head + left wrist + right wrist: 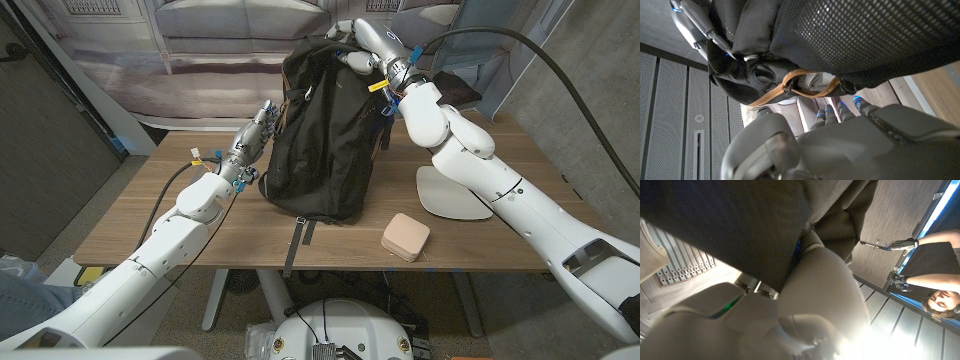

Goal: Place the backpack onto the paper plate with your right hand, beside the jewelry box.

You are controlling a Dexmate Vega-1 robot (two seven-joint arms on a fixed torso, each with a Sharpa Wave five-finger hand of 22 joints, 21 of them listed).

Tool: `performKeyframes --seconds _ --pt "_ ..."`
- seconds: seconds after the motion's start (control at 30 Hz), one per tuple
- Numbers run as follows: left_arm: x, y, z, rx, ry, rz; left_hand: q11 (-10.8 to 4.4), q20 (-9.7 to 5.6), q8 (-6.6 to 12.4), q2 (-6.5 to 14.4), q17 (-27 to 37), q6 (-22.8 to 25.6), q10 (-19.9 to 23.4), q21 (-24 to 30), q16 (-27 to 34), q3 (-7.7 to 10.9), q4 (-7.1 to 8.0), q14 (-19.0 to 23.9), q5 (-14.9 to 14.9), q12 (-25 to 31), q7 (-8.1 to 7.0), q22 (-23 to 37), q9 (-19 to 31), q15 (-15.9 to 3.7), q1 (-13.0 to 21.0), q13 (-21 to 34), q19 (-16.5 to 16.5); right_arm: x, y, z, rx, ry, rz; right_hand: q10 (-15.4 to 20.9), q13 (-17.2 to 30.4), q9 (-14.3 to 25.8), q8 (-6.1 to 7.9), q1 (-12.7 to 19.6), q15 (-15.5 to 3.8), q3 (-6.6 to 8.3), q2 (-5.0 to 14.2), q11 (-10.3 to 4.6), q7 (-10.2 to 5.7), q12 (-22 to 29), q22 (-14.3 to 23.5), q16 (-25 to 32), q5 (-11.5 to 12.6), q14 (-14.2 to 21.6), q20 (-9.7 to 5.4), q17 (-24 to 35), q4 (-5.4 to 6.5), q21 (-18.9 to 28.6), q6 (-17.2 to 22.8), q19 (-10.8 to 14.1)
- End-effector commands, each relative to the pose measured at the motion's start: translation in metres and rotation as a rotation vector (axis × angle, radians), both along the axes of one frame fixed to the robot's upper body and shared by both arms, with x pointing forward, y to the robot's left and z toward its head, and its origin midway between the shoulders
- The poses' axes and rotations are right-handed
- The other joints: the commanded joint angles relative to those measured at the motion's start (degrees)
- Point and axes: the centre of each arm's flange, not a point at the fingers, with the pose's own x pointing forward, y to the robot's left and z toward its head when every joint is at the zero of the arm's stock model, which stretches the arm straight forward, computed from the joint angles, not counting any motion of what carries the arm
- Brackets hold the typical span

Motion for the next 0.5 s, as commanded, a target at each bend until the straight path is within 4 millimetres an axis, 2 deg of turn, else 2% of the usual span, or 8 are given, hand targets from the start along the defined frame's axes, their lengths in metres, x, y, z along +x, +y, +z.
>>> performKeyframes --seconds 0.03,0.5 --pt "0.0029 0.0002 0.0017 0.009 0.007 0.0 0.09 -0.13 -0.22 0.2 0.3 0.0 -0.3 0.0 -0.1 -0.4 0.04 -0.1 -0.1 -0.1 -0.06 0.2 0.2 0.11 0.3 0.2 0.1 -0.0072 -0.0034 0.0105 0.014 -0.028 -0.003 0.2 0.3 0.1 -0.2 2.2 -8.65 -0.24 1.54 -0.01 -0.14 -0.2 0.1 0.5 0.3 3.4 -8.04 0.4 0.08 0.4 0.8 0.2" --pt "0.0095 0.0028 0.0065 0.013 0.004 -0.02 0.02 -0.1 -0.21 0.3 0.3 0.0 -0.3 0.0 -0.1 -0.52 0.05 -0.2 -0.2 0.0 -0.07 0.2 0.2 0.15 0.4 0.2 0.1 -0.0125 -0.0013 0.0181 0.037 -0.064 -0.024 0.4 0.7 0.2 -0.37 2.2 -8.64 -0.42 1.52 -0.07 -0.07 -0.5 -0.1 1.0 0.3 3.4 -8.03 0.5 0.14 0.9 0.9 0.1"
